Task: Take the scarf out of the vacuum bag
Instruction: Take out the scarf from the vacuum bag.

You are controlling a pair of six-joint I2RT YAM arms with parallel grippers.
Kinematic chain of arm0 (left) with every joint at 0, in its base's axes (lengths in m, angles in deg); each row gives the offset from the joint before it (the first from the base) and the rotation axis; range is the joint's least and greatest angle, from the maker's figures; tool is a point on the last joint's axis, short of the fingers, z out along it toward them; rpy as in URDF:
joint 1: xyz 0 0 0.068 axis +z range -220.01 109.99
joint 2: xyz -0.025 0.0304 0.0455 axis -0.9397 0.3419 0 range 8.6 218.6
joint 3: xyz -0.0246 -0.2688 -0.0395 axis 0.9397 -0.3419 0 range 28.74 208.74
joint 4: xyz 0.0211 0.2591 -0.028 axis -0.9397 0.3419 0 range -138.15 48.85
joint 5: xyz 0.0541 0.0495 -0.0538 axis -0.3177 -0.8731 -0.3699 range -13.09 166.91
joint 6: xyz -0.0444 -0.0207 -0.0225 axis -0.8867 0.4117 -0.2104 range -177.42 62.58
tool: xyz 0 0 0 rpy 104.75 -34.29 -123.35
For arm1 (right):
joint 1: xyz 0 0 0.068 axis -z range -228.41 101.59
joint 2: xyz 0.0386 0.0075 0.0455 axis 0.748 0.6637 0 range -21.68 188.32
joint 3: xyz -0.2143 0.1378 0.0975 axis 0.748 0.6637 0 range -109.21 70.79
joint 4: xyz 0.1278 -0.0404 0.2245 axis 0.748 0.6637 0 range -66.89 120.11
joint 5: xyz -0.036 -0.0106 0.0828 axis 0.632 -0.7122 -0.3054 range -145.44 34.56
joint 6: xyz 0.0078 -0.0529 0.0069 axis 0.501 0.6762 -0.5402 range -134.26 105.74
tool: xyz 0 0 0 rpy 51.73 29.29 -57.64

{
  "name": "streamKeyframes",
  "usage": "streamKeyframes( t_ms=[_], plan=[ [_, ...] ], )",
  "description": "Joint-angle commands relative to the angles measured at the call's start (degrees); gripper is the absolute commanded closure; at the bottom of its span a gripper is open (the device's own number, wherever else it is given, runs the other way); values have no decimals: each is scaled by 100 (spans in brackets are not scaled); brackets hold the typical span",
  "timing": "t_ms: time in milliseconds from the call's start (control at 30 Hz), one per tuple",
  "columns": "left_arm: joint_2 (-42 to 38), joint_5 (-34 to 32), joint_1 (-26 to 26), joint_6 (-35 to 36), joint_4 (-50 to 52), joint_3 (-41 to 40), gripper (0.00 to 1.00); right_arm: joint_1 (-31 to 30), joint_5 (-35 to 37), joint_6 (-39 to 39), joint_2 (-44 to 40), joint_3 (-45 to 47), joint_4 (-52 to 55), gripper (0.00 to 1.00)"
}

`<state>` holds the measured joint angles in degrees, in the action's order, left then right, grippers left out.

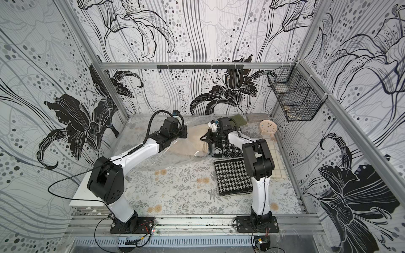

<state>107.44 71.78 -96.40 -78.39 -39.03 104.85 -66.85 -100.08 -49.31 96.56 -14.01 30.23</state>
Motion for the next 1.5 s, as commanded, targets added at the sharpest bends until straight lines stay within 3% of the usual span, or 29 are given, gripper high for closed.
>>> streamKeyframes(
  t_ms=[0, 1467],
  plan=[
    [-21, -137, -18, 92, 2, 175, 100, 107, -99, 129, -393, 103, -44, 100],
    [-5, 37, -21, 5, 13, 201, 100, 401, -176, 150, -665, 464, -132, 100]
  ],
)
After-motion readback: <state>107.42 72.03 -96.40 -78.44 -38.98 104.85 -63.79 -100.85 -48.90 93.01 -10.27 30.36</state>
